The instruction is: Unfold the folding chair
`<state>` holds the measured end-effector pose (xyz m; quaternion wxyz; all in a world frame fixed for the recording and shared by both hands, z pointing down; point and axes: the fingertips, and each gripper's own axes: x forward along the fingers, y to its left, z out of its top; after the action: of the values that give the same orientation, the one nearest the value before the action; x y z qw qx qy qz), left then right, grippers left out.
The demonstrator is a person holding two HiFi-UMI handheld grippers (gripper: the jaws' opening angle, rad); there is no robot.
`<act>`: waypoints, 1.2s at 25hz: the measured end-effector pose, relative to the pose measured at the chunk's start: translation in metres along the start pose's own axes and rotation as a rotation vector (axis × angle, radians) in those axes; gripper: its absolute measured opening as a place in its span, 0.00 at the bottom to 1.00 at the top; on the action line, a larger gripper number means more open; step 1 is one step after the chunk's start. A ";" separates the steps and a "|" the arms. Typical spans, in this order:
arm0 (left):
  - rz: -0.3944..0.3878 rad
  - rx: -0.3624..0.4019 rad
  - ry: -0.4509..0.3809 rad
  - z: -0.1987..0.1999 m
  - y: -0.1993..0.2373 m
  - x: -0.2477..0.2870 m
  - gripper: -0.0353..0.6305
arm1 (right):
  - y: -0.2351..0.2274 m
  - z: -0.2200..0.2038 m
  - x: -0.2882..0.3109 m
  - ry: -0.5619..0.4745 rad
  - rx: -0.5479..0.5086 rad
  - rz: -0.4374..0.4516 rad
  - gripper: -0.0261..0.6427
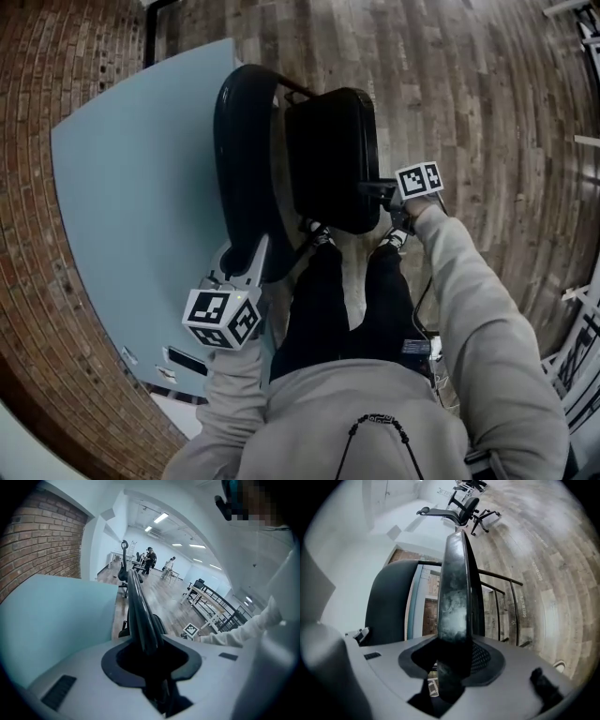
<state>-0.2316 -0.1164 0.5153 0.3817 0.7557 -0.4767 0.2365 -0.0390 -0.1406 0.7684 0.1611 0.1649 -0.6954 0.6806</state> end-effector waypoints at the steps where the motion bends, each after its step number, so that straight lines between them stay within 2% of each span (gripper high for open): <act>1: -0.005 0.003 0.003 -0.002 -0.009 0.005 0.21 | -0.010 -0.001 -0.009 -0.008 -0.004 0.036 0.27; 5: -0.013 0.028 0.032 -0.011 -0.036 0.029 0.22 | -0.070 -0.005 -0.046 -0.053 0.022 0.108 0.27; 9: -0.028 -0.002 0.038 -0.024 -0.054 0.051 0.22 | -0.105 -0.005 -0.068 -0.076 0.043 0.303 0.27; 13: -0.070 -0.031 0.061 -0.039 -0.065 0.072 0.24 | -0.161 -0.010 -0.090 -0.054 0.030 0.369 0.27; 15: -0.094 -0.077 0.069 -0.047 -0.064 0.082 0.24 | -0.187 -0.009 -0.097 -0.077 0.033 0.408 0.28; 19: -0.189 -0.270 0.079 -0.061 -0.055 0.095 0.26 | -0.229 -0.013 -0.104 -0.124 0.021 0.484 0.28; 23: -0.190 -0.338 0.120 -0.075 -0.034 0.097 0.26 | -0.252 -0.024 -0.101 -0.104 0.019 0.554 0.28; 25: -0.175 -0.378 0.129 -0.086 -0.018 0.102 0.25 | -0.272 -0.024 -0.101 -0.117 0.028 0.559 0.28; 30: -0.142 -0.397 0.132 -0.102 0.008 0.116 0.24 | -0.313 -0.025 -0.101 -0.174 0.055 0.587 0.30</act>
<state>-0.1877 -0.0996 0.6626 0.5690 0.6804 -0.4334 0.1595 0.1918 -0.1204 1.0037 -0.1067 0.0190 -0.7060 0.6999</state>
